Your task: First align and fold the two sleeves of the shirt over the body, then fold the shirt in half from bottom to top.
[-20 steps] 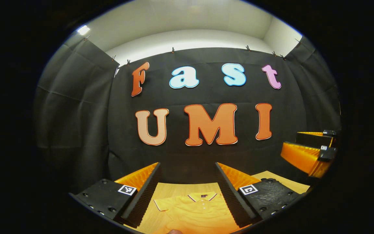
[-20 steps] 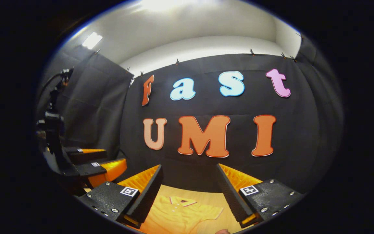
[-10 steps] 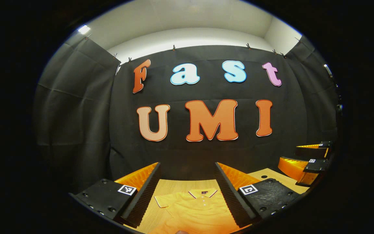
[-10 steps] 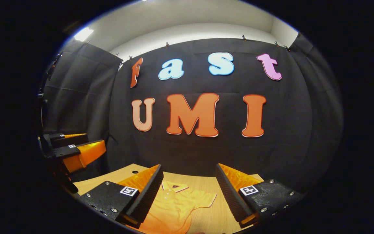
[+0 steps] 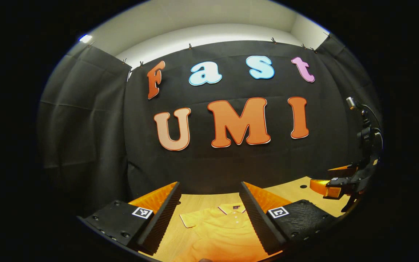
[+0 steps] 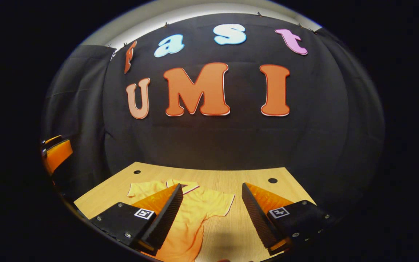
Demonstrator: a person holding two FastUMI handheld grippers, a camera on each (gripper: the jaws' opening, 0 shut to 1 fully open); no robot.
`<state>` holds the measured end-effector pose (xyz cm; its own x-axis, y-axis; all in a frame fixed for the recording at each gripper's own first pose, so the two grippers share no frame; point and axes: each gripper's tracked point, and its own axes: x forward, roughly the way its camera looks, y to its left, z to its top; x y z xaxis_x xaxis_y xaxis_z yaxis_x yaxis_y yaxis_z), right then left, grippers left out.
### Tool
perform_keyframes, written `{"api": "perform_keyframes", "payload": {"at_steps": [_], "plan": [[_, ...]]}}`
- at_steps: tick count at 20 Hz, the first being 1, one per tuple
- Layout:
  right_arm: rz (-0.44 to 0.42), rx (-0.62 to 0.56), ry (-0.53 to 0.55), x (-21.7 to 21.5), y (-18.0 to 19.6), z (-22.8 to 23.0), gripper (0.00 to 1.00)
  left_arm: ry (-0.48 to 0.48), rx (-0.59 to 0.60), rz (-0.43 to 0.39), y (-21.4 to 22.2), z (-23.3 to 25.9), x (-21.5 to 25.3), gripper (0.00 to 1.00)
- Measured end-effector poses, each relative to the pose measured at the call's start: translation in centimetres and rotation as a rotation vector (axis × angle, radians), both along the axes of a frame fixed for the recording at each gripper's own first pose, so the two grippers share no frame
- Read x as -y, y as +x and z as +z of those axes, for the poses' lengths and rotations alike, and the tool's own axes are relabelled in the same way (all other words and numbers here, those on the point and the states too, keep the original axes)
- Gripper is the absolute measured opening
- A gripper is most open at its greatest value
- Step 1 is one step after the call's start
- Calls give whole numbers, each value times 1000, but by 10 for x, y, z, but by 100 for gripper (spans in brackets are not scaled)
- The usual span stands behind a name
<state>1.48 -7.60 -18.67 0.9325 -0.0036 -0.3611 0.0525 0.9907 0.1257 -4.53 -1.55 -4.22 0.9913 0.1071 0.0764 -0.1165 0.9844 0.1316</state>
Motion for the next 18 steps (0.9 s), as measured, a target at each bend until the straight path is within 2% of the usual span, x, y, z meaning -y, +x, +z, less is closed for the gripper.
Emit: {"api": "perform_keyframes", "payload": {"at_steps": [8, 10, 12, 18], "plan": [[-51, -205, -21, -10, 63, -62, 99, -10, -25, -63, 57, -7, -41, 99], [-62, -288, 38, -18, 66, -79, 99, -15, -42, -86, 69, -10, -56, 99], [-109, -337, 71, -19, 73, -91, 99, -10, -48, -111, 82, -10, -72, 99], [-198, -473, 40, -11, 85, -123, 99, -14, -123, -219, 101, -38, -109, 99]]}}
